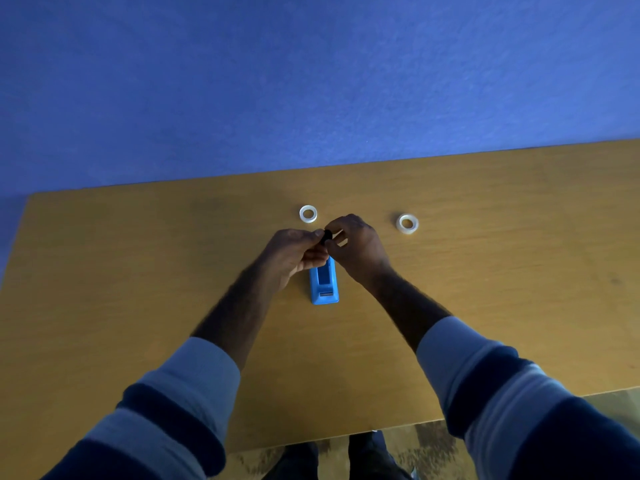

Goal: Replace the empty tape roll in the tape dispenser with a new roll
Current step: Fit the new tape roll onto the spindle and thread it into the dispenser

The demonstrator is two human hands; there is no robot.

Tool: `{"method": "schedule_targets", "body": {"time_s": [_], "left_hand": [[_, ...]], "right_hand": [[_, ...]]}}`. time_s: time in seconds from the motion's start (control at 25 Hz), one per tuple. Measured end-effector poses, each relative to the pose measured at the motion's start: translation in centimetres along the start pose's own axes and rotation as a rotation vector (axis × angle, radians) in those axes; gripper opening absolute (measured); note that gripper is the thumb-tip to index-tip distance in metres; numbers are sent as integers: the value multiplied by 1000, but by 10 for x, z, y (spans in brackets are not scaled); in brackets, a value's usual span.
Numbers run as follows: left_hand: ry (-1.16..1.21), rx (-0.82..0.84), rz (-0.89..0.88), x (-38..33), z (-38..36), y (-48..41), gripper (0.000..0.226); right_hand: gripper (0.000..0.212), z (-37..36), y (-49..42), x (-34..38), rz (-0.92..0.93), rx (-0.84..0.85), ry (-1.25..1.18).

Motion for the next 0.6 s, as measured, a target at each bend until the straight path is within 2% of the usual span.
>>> {"method": "schedule_targets", "body": {"time_s": [0.16, 0.28, 0.48, 0.6], "left_hand": [[30, -14, 6, -1, -4, 6, 24], [-18, -10, -11, -3, 0, 8, 21], [-68, -21, -46, -4, 8, 10, 12], [-82, -23, -56, -5, 10, 12, 12]], "right_hand": [[19, 1, 4, -2, 10, 39, -3], [30, 10, 6, -13, -23, 47, 18], [27, 46, 3, -68, -218, -86, 315], [46, 50, -2, -104, -335, 41, 476]]}}
Point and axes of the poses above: each hand's wrist, its own y-axis away from the middle knuckle, its own z-axis out of the back of the hand, x = y × z, the point moved 7 cm from there along -y, towards the middle knuckle, and after that the axes turned 4 degrees about y, right-handed, at the moved point
